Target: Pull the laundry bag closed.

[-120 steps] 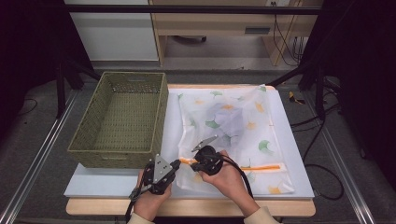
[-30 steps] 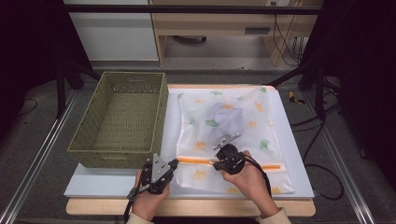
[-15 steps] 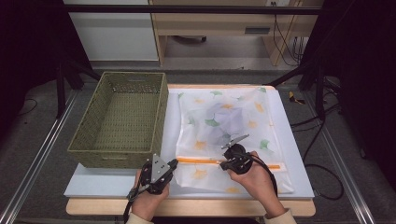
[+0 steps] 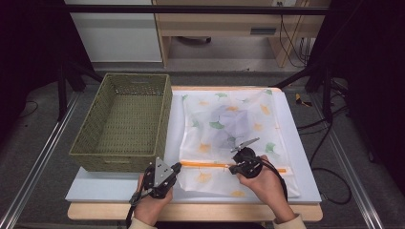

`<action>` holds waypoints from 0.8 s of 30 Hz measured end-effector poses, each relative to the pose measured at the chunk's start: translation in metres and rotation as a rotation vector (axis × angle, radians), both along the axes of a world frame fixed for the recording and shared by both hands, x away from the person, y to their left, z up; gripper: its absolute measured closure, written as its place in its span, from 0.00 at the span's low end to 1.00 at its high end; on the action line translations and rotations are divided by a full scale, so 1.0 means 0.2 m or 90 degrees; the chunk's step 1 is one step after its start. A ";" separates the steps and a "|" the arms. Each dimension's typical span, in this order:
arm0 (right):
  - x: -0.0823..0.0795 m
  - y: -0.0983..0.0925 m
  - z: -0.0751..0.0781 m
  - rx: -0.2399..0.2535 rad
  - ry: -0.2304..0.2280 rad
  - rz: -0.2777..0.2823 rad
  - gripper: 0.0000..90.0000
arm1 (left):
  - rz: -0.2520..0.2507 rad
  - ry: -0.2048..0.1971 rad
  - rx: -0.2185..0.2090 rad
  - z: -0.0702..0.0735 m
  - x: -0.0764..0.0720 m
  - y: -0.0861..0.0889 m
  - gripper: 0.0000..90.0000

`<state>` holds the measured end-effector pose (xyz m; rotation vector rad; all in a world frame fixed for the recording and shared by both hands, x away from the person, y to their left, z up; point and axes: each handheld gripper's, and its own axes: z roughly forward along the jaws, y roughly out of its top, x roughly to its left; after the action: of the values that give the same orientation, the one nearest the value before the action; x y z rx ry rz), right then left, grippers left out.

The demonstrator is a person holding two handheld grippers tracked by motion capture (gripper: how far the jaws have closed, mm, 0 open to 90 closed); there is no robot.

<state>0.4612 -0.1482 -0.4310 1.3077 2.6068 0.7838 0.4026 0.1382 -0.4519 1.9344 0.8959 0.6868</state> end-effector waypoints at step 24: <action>0.00 -0.08 -0.02 0.001 0.011 -0.018 1.00 | -0.002 0.001 0.003 0.00 0.00 0.00 0.98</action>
<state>0.4608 -0.1641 -0.4341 1.3548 2.5950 0.7727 0.4025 0.1382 -0.4519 1.9406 0.8935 0.6867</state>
